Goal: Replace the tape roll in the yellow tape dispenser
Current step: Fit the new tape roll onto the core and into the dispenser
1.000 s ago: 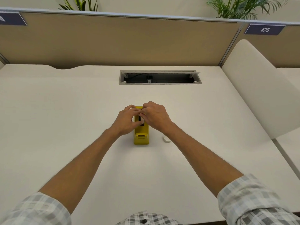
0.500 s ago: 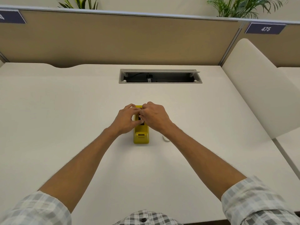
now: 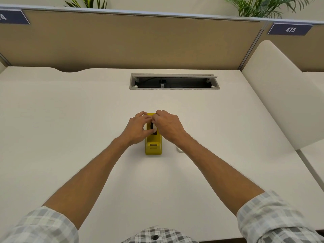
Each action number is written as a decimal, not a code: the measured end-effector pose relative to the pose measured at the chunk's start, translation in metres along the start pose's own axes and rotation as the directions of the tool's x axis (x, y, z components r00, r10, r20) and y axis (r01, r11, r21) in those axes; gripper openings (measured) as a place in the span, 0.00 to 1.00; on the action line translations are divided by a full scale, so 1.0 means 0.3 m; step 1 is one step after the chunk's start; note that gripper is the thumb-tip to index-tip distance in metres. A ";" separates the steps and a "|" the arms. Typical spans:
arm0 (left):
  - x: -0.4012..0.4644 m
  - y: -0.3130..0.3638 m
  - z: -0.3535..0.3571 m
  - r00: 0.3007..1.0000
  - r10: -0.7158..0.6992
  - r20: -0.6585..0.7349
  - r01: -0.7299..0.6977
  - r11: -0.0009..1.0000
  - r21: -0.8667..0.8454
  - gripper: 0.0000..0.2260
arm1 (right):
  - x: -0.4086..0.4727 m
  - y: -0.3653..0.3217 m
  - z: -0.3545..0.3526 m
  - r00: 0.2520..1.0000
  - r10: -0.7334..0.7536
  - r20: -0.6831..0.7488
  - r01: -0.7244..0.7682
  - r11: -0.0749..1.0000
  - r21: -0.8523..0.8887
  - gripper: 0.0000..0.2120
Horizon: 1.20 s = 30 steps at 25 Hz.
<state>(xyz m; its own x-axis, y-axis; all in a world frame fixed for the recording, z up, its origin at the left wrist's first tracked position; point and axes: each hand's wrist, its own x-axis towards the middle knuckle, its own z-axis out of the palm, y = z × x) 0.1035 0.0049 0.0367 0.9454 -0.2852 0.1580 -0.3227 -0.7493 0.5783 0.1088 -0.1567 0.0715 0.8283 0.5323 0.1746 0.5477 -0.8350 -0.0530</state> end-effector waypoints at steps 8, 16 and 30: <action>-0.003 0.009 -0.009 1.000 -0.007 0.017 0.007 1.000 0.001 0.16 | -0.017 -0.025 -0.002 0.999 0.038 -0.028 -0.039 0.999 -0.014 0.09; -0.004 0.005 -0.006 1.000 -0.001 0.004 0.001 1.000 0.006 0.17 | -0.011 -0.019 -0.005 0.999 0.031 -0.031 -0.032 0.999 -0.033 0.09; -0.004 0.013 -0.013 1.000 0.004 0.014 -0.005 1.000 0.014 0.17 | -0.022 -0.023 0.006 0.990 0.121 -0.067 -0.117 0.991 0.058 0.10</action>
<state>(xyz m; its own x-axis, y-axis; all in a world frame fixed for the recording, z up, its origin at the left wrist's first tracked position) 0.1013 0.0047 0.0418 0.9432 -0.2969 0.1492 -0.3277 -0.7561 0.5665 0.0999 -0.1542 0.0689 0.8788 0.4166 0.2327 0.4527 -0.8821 -0.1305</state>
